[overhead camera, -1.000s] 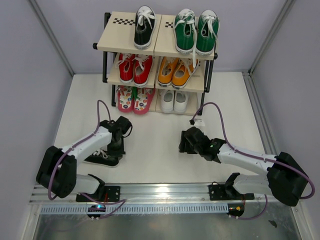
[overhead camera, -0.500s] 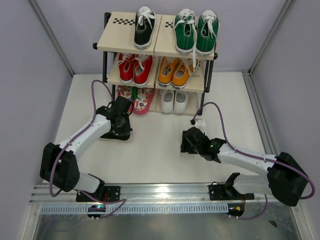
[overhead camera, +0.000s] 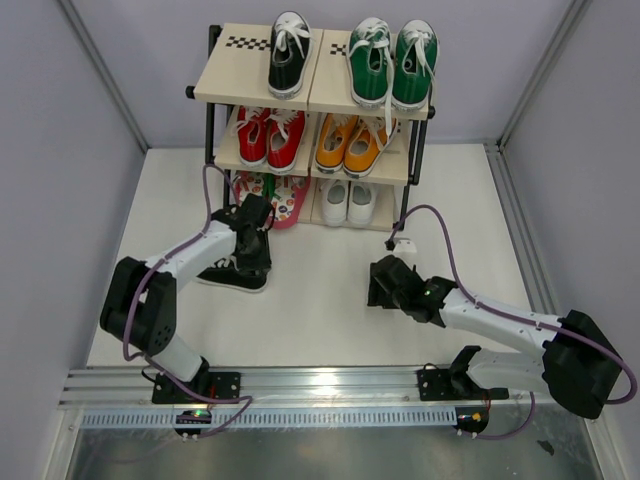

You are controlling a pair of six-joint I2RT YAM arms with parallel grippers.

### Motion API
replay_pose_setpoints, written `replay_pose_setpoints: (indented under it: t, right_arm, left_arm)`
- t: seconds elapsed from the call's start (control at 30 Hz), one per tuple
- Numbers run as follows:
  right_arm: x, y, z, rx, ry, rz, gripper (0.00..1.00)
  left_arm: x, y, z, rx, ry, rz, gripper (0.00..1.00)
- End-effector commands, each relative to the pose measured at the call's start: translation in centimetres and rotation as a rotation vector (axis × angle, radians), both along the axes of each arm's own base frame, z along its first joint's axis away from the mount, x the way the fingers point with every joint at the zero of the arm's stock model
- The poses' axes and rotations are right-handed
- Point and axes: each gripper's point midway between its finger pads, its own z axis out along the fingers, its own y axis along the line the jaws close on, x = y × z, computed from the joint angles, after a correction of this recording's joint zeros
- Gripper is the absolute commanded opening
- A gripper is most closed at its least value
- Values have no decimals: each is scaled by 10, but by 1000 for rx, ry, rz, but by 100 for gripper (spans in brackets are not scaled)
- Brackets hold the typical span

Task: Place and organize the shoes onto the shoe shelf
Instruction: Move the shoe to the center of the board, then pick up the shoe at the center of the board.

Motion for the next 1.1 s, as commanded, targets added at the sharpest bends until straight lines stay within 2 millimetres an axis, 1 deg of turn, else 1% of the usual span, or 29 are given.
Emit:
replay_pose_setpoints:
  t: [0.0, 0.1, 0.2, 0.4, 0.6, 0.77, 0.93, 0.97, 1.03, 1.07]
  right_arm:
    - [13, 2, 20, 10, -65, -26, 64]
    - [14, 2, 19, 8, -61, -28, 64]
    - [15, 4, 18, 7, -58, -27, 64]
    - [15, 4, 16, -1, -55, -24, 64]
    - [16, 8, 15, 0, -45, -18, 64]
    - [17, 10, 15, 3, -44, -16, 64]
    - [16, 9, 14, 0, -42, -18, 64]
    - [16, 9, 14, 2, -43, -19, 64]
    - [16, 9, 14, 4, -44, -20, 64]
    - [16, 8, 14, 4, -42, -21, 64]
  left_arm:
    - [13, 1, 3, 20, -34, -39, 41]
    - [10, 0, -4, 24, 1, -59, 46]
    - [7, -1, -9, 15, 18, -73, 48]
    - [-1, 1, -12, 24, 35, -114, 47]
    - [-9, -7, -14, 14, 47, -178, 46]
    - [-14, -8, -19, 29, 55, -206, 47]
    - [-17, 1, -25, 107, 55, -215, 47]
    - [-19, -1, -25, 120, 54, -226, 46]
    - [-20, 3, -27, 154, 59, -226, 43]
    - [-20, 3, -28, 161, 61, -227, 33]
